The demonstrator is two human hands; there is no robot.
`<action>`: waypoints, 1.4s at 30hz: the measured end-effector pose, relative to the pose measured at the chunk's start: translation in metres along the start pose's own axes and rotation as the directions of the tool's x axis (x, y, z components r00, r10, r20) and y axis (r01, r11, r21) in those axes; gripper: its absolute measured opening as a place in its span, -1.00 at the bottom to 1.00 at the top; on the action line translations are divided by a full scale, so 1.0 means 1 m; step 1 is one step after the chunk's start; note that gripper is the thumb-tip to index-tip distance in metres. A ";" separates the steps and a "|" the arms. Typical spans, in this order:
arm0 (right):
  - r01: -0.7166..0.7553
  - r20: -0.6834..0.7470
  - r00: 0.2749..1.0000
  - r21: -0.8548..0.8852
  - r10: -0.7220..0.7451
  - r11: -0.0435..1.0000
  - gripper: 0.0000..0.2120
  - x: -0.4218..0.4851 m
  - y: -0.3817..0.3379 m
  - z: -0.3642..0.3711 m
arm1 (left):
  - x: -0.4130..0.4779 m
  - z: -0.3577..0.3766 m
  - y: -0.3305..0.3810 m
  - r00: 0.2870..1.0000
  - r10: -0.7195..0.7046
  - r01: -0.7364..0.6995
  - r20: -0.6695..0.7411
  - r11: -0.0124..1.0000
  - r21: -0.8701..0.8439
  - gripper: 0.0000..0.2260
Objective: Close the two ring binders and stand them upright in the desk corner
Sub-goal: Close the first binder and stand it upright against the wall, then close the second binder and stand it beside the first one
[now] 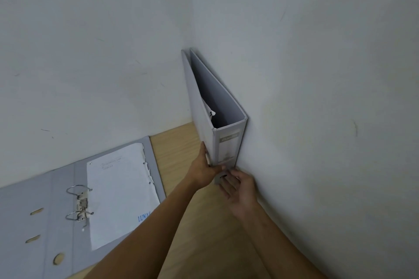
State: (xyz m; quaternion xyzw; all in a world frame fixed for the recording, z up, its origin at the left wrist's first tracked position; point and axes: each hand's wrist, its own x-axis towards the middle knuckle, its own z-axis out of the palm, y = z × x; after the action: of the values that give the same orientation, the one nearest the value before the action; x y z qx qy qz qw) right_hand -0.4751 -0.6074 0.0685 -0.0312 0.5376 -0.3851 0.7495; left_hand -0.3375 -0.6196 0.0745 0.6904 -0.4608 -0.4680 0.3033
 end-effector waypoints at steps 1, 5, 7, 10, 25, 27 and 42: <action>-0.003 0.013 1.000 -0.018 0.003 1.000 -0.63 -0.002 -0.001 0.000 | 0.000 -0.001 0.000 1.000 -0.004 0.004 -0.012 1.000 0.002 -0.04; 0.027 0.049 0.999 -0.089 -0.023 0.996 -0.63 -0.008 -0.005 -0.009 | -0.014 -0.001 0.002 0.999 -0.029 0.029 -0.018 1.000 0.003 -0.14; 0.032 0.068 0.997 -0.140 -0.023 0.990 -0.63 -0.012 -0.003 -0.013 | -0.029 -0.003 -0.004 0.998 -0.049 0.048 -0.028 0.999 -0.025 -0.22; 0.008 0.094 0.995 -0.196 0.010 0.981 -0.67 -0.018 0.006 -0.014 | -0.058 -0.008 -0.023 0.995 -0.087 0.083 -0.040 0.992 -0.094 -0.41; -0.123 0.214 0.940 -0.515 0.265 0.849 -0.70 -0.051 0.154 0.032 | -0.255 -0.119 -0.171 0.845 -0.469 0.316 -0.259 0.826 -0.466 -0.70; -0.113 0.241 0.929 -0.539 0.281 0.835 -0.69 -0.059 0.176 0.046 | -0.274 -0.141 -0.189 0.819 -0.493 0.291 -0.293 0.798 -0.528 -0.71; -0.009 0.286 0.877 -0.794 0.387 0.607 -0.70 -0.084 0.383 0.170 | -0.388 -0.279 -0.335 0.650 -0.665 0.236 -0.368 0.637 -0.734 -0.75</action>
State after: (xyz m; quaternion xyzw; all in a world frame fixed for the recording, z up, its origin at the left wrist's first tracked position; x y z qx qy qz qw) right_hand -0.1362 -0.3494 0.0290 -0.3718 0.4704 -0.0123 0.8002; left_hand -0.0142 -0.1348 0.0372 0.7565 0.0480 -0.4068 0.5098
